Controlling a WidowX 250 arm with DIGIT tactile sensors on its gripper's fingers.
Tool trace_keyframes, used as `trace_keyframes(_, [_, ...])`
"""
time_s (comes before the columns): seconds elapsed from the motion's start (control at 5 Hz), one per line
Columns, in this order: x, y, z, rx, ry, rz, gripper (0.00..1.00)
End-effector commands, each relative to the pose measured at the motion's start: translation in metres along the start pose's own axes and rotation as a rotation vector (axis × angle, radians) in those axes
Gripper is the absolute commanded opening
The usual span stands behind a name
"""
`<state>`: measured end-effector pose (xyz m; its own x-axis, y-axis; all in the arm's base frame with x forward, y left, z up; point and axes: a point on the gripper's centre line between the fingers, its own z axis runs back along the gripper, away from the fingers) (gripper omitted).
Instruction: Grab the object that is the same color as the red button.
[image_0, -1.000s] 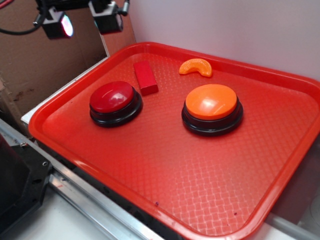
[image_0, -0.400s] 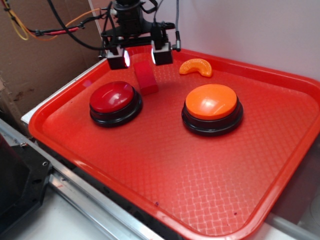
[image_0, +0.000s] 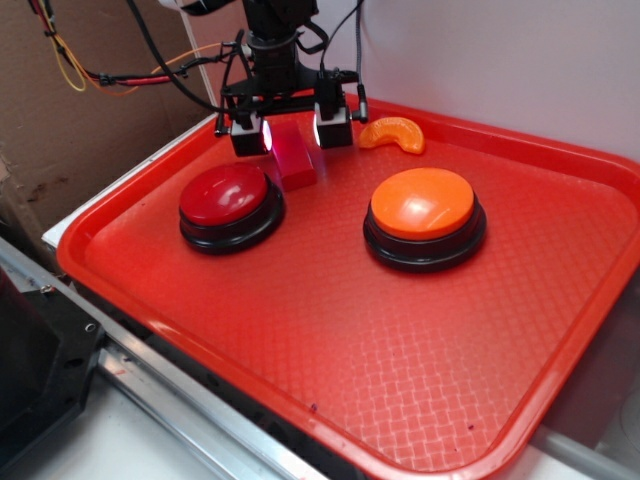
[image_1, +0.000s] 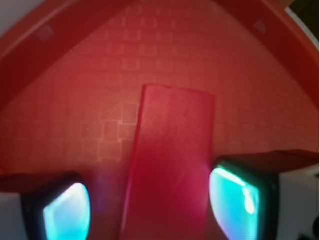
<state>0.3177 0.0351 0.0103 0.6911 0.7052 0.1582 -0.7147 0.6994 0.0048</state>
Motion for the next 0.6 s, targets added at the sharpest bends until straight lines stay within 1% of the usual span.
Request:
trace_keyframes(0.0, [0.007,0.012,0.0,-0.043,0.01,0.006,0.39])
trace_keyframes(0.2, [0.007,0.015,0.006,-0.05,0.027,-0.041,0.0])
trace_keyframes(0.4, [0.0,0.01,0.03,-0.047,0.015,-0.148,0.0])
